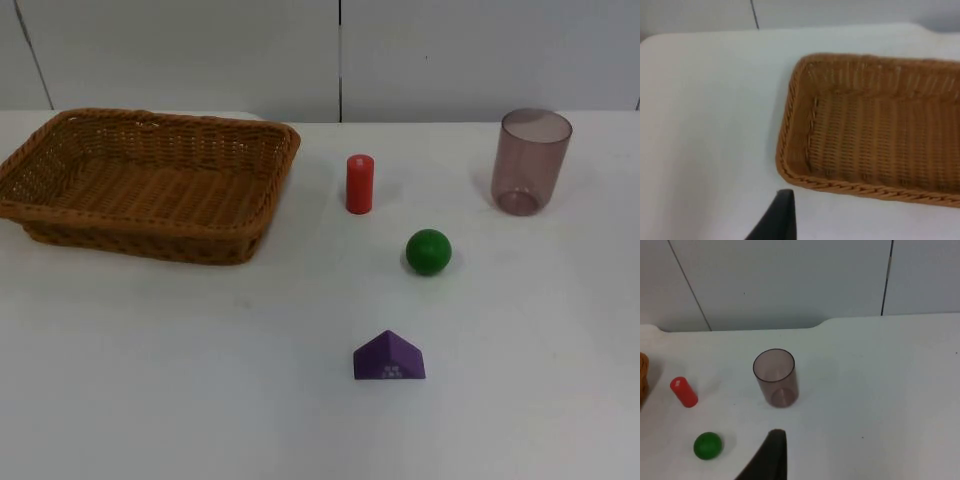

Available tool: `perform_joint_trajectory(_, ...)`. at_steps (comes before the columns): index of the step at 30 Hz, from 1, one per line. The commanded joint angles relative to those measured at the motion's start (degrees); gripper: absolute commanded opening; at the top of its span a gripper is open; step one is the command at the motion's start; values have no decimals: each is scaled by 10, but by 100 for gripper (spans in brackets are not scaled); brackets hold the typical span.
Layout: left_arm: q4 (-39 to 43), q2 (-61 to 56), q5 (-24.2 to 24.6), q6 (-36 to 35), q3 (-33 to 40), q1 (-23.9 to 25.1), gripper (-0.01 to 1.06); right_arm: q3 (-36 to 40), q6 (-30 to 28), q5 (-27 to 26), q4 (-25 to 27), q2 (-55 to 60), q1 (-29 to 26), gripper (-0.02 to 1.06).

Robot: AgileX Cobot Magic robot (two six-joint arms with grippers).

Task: Pick up the basket with the left hand and place the triangular block into the basket with the right hand.

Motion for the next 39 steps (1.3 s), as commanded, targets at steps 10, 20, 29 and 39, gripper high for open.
perform_joint_trajectory(10,-192,165,-73,202,-19,46,105,-5,-10,5,2,-3,0,104)
perform_joint_trajectory(20,-318,292,-45,405,-104,122,105,-5,-10,5,2,-3,0,104)
perform_joint_trajectory(29,-321,417,-11,445,-234,127,105,-5,-10,46,5,-3,0,104)
perform_joint_trajectory(39,-317,516,0,485,-334,130,105,-5,-14,58,5,-3,0,104)
